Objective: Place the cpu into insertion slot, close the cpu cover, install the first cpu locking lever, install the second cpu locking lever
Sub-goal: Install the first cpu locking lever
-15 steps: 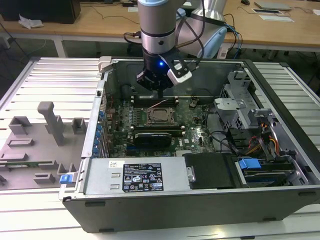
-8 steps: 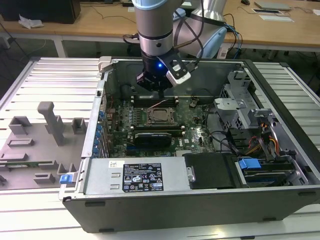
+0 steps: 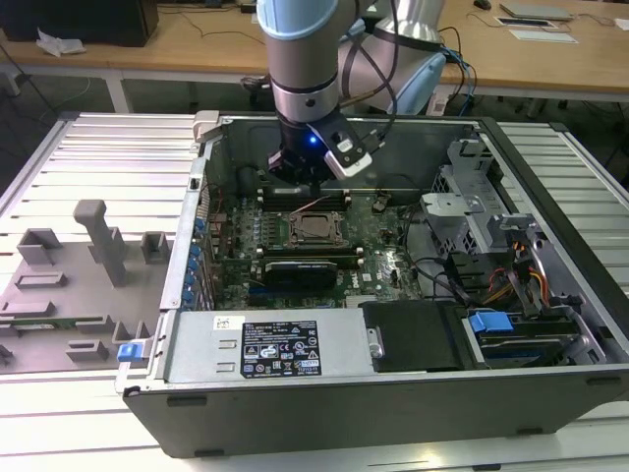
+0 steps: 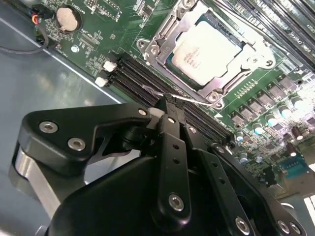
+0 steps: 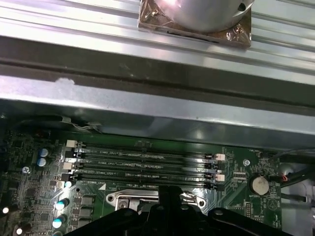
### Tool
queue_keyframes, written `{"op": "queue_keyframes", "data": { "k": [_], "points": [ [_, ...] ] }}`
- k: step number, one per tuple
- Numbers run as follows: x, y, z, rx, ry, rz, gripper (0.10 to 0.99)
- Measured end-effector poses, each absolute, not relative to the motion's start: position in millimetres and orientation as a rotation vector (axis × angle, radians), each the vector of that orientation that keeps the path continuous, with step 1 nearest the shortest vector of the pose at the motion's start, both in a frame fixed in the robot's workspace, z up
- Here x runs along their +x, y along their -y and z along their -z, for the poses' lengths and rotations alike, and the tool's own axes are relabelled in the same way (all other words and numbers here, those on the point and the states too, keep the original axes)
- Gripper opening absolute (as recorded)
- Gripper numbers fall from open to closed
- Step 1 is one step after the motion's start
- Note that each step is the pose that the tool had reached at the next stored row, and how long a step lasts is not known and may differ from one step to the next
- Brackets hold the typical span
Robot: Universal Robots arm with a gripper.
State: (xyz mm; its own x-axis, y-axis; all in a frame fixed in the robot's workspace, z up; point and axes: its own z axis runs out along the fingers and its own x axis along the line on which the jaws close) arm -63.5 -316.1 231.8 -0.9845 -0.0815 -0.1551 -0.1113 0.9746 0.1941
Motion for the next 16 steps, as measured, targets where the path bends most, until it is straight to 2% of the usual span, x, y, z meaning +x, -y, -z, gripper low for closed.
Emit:
{"op": "queue_keyframes", "data": {
  "k": [16],
  "points": [
    [-59.3,314.0,-221.0,-0.145,-2.972,-0.292,0.106]
  ]
}}
